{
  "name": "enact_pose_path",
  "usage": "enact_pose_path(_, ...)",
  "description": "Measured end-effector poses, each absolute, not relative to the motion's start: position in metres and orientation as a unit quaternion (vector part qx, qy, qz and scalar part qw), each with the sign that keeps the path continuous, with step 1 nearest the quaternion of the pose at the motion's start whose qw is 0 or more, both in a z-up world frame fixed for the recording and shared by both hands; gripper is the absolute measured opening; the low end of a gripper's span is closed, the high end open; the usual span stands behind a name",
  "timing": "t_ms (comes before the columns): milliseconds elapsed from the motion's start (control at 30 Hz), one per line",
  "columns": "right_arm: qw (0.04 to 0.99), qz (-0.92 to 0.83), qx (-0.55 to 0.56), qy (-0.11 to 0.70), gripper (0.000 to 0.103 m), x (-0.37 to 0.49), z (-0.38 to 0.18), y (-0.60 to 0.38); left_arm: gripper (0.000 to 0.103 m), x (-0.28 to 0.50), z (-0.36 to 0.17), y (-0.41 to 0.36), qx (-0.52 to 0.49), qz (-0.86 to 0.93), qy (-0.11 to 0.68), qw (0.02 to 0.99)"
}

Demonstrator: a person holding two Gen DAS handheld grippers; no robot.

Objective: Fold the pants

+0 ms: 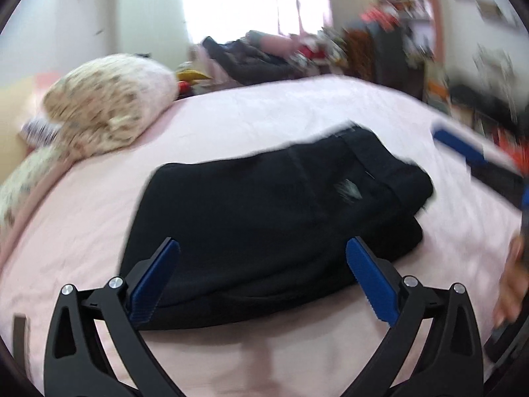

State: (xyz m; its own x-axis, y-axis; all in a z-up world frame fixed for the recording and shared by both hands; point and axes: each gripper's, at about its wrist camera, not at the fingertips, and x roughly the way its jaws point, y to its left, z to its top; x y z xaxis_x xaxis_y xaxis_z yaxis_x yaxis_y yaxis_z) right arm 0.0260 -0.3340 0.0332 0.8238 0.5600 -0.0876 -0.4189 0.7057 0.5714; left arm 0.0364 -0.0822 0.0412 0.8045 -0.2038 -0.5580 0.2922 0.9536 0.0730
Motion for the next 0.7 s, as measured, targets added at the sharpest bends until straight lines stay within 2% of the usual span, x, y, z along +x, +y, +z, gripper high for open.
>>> enact_pose_path(200,0.925,0.287,0.192,0.159,0.072,0.027,0.033,-0.294,0.101,0.053,0.054,-0.021,-0.038,-0.114,0.281,0.952)
enact_pose_path(333,0.935,0.242,0.153,0.209,0.072,0.035,0.024,-0.284,0.101,0.065,0.045,-0.026,-0.032,-0.115,0.309,0.944)
enact_pose_path(433,0.922,0.201,0.182,0.277,0.067,0.05,0.003,-0.297,0.101,0.072,0.028,-0.036,-0.014,-0.113,0.343,0.932)
enact_pose_path(467,0.915,0.198,0.193,0.293,0.063,0.054,-0.002,-0.3,0.101,0.072,0.023,-0.037,-0.013,-0.11,0.353,0.929)
enact_pose_path(533,0.907,0.195,0.213,0.308,0.057,0.056,-0.009,-0.307,0.101,0.078,0.005,-0.036,-0.024,-0.103,0.388,0.915)
enact_pose_path(600,0.901,0.194,0.225,0.314,0.052,0.056,-0.012,-0.311,0.101,0.078,-0.001,-0.034,-0.027,-0.105,0.392,0.914)
enact_pose_path(700,0.89,0.2,0.255,0.32,0.051,0.057,-0.017,-0.319,0.101,0.074,-0.005,-0.039,-0.008,-0.101,0.387,0.917)
